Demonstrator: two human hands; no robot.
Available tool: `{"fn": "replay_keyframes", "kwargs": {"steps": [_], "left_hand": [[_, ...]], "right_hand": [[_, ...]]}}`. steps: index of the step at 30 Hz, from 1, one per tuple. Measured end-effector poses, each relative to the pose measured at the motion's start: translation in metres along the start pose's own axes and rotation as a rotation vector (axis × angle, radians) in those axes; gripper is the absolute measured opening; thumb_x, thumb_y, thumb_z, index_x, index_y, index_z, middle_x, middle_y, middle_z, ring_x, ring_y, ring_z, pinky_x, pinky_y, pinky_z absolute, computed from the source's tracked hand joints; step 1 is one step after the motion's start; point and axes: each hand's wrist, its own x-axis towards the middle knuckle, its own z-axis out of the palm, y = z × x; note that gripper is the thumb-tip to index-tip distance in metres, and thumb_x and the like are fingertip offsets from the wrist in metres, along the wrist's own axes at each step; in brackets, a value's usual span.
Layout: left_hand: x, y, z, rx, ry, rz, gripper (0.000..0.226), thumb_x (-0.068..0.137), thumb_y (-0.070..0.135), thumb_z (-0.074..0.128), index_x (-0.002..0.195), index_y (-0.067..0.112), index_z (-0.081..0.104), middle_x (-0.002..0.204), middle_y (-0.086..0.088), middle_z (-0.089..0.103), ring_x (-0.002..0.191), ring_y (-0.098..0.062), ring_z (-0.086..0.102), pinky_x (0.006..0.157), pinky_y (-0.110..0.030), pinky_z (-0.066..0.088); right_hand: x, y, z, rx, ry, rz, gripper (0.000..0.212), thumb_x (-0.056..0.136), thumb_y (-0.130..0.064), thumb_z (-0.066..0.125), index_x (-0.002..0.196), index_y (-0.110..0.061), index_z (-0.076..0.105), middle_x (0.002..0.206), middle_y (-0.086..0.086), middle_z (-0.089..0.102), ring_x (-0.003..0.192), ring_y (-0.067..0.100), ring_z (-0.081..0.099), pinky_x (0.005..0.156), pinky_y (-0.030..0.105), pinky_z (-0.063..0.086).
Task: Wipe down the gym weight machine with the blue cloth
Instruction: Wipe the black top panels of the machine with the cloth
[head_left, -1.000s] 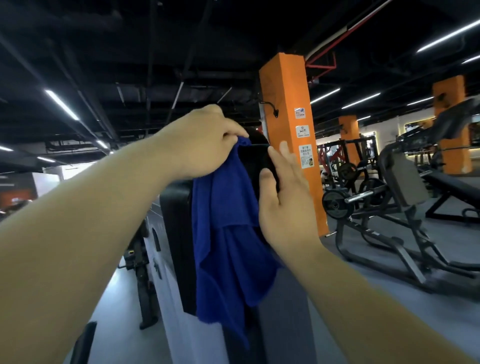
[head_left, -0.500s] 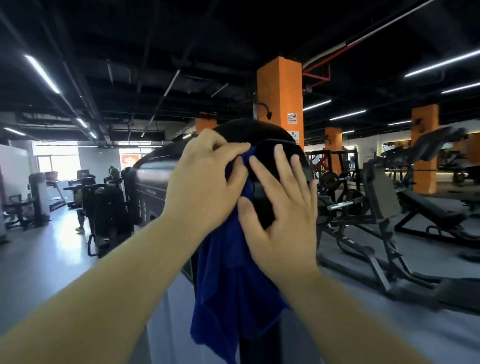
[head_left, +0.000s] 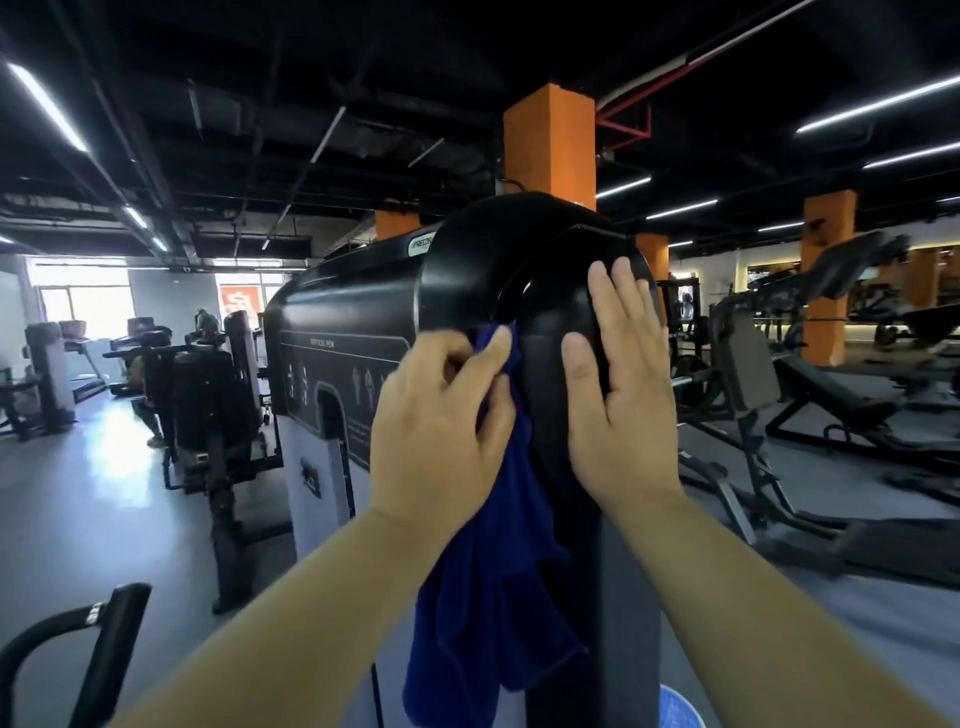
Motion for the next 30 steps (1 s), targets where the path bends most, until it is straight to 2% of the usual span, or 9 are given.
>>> {"fn": "replay_keyframes", "kwargs": {"steps": [3,8,15,17,20,22,26,30], "left_hand": [[0.005,-0.005,-0.001,-0.002,0.021,0.056,0.028,0.094,0.018,0.056,0.115,0.006,0.069,0.095,-0.011,0.058,0.081,-0.022,0.054,0.07,-0.044,0.051],[0.024,0.001,0.003,-0.025,0.08,0.0,0.032,0.096,0.021,0.051,0.122,0.009,0.066,0.101,-0.01,0.057,0.086,-0.022,0.053,0.074,-0.039,0.051],[-0.07,0.004,0.017,-0.065,0.031,0.005,0.032,0.098,0.02,0.052,0.129,0.014,0.054,0.099,-0.009,0.057,0.083,-0.017,0.051,0.066,-0.041,0.051],[-0.059,0.006,0.014,-0.09,0.054,-0.031,0.031,0.097,0.019,0.053,0.126,0.012,0.061,0.1,-0.007,0.057,0.084,-0.015,0.05,0.069,-0.04,0.052],[-0.02,0.008,0.009,-0.106,0.132,-0.122,0.03,0.096,0.019,0.058,0.125,0.01,0.064,0.106,-0.005,0.06,0.092,-0.012,0.048,0.082,-0.031,0.048],[-0.01,0.008,0.011,-0.097,0.142,-0.126,0.029,0.096,0.02,0.057,0.123,0.01,0.064,0.108,-0.005,0.061,0.094,-0.014,0.049,0.081,-0.032,0.048],[-0.059,0.009,0.02,-0.089,0.092,-0.054,0.026,0.096,0.016,0.059,0.119,0.007,0.065,0.103,-0.009,0.059,0.087,-0.021,0.055,0.072,-0.042,0.051],[-0.092,0.013,0.016,-0.119,0.001,-0.052,0.027,0.098,0.019,0.055,0.118,0.006,0.066,0.1,-0.007,0.06,0.084,-0.02,0.056,0.072,-0.039,0.051]], "right_hand": [[-0.001,0.0,0.001,-0.014,0.006,0.003,0.049,0.104,-0.041,0.029,0.15,-0.04,0.013,0.161,-0.017,0.01,0.15,0.003,0.002,0.122,0.05,0.009],[-0.006,0.0,0.003,-0.036,0.017,0.023,0.052,0.104,-0.041,0.032,0.152,-0.036,0.011,0.159,-0.019,0.008,0.15,0.003,0.003,0.123,0.048,0.012],[-0.034,0.008,0.006,-0.015,0.049,0.093,0.061,0.097,-0.052,0.037,0.151,-0.037,0.012,0.163,-0.014,0.009,0.15,0.004,0.004,0.121,0.021,0.005],[-0.039,0.01,0.006,-0.03,0.059,0.087,0.064,0.096,-0.053,0.04,0.151,-0.037,0.012,0.162,-0.016,0.007,0.15,0.004,0.004,0.121,0.021,0.005],[-0.041,0.011,0.007,-0.048,0.059,0.088,0.063,0.096,-0.054,0.04,0.15,-0.038,0.011,0.16,-0.018,0.007,0.15,0.004,0.005,0.122,0.024,0.007],[-0.041,0.011,0.007,-0.043,0.07,0.091,0.062,0.096,-0.055,0.04,0.149,-0.039,0.012,0.161,-0.016,0.01,0.15,0.004,0.006,0.121,0.022,0.008],[-0.042,0.011,0.007,-0.048,0.077,0.112,0.062,0.095,-0.055,0.041,0.149,-0.041,0.013,0.163,-0.012,0.013,0.15,0.004,0.007,0.12,0.018,0.007],[-0.044,0.01,0.006,-0.041,0.071,0.126,0.063,0.095,-0.056,0.041,0.149,-0.041,0.014,0.163,-0.014,0.012,0.149,0.002,0.007,0.119,0.015,0.007]]}}
